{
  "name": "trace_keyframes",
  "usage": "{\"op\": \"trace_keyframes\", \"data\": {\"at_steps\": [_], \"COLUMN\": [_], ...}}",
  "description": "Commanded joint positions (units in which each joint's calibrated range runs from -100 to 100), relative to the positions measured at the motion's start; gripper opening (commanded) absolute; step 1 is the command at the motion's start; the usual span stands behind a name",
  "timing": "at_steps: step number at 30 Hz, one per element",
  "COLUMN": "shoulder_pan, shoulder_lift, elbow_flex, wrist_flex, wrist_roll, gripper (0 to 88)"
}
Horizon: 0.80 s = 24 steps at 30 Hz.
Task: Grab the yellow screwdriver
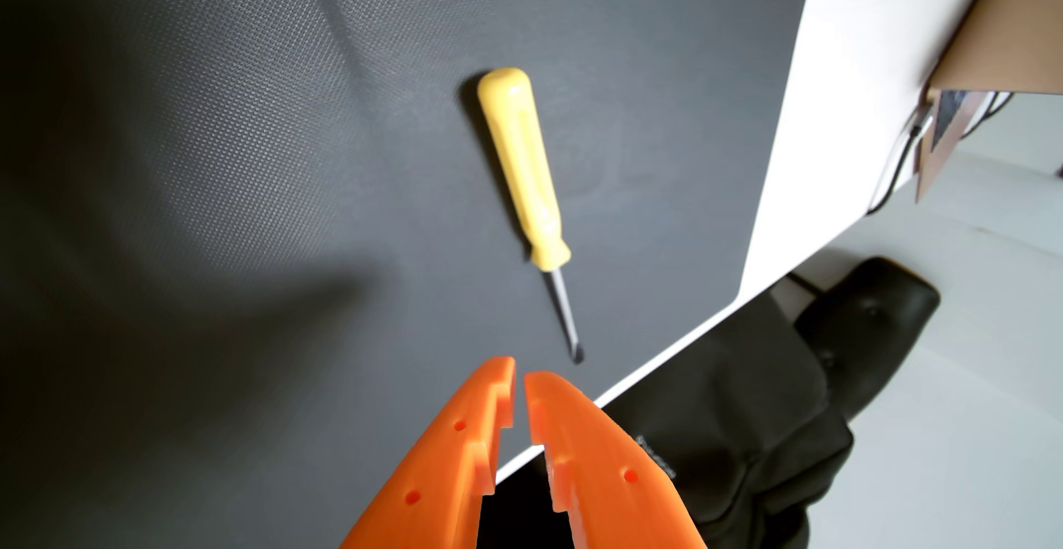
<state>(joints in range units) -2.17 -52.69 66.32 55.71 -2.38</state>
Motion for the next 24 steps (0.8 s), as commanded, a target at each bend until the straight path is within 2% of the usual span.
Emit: {"op": "trace_keyframes", "data": {"at_steps": [1,14,19,24], "shoulder_pan": [-0.24,-0.24,-0.24,-0.16], "shoulder_lift": [5.52,24.88,28.02,30.06], "elbow_flex": [-4.50,-17.02,-17.65,-18.55], "wrist_flex": [-2.18,-2.27,-4.69,-5.30], "wrist_roll": [0.21,0.37,4.97,5.91], "gripper": [1.4,1.5,1.5,1.7]}}
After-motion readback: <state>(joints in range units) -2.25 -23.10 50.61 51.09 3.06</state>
